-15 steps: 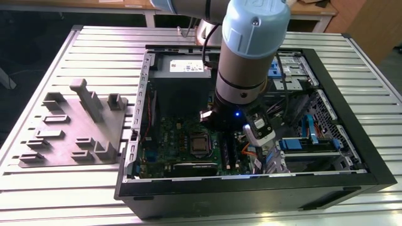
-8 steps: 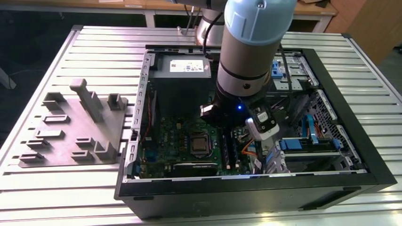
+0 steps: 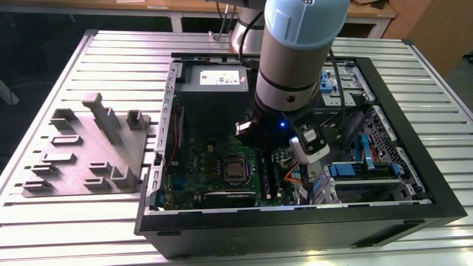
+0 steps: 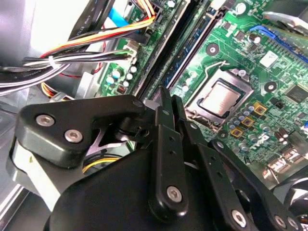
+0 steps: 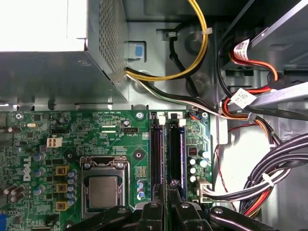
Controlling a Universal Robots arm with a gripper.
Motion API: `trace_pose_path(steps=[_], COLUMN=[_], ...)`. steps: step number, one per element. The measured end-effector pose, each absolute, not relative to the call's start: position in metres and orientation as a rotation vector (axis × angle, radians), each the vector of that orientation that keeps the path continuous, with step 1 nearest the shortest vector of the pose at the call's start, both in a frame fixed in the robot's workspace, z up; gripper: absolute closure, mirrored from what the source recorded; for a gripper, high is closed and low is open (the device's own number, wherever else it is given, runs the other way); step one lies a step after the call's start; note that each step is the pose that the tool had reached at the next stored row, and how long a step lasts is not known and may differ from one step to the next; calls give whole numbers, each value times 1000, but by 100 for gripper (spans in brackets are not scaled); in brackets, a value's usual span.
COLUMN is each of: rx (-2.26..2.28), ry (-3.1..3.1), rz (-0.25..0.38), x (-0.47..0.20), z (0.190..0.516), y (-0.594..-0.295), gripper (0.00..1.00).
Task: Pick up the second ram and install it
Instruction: 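Insert the second ram into the second slot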
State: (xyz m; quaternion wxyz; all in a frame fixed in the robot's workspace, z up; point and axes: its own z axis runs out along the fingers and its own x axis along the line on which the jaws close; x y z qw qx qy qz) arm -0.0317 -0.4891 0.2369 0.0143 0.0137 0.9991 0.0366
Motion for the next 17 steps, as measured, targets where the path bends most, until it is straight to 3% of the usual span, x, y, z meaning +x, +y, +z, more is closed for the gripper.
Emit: trace_pose_path(steps=[2,17], rx=[43,43], ry=[3111,3111], rz=[114,114], x=[-32,-32], z=[237,241], y=[-489,-489], gripper=[89,90])
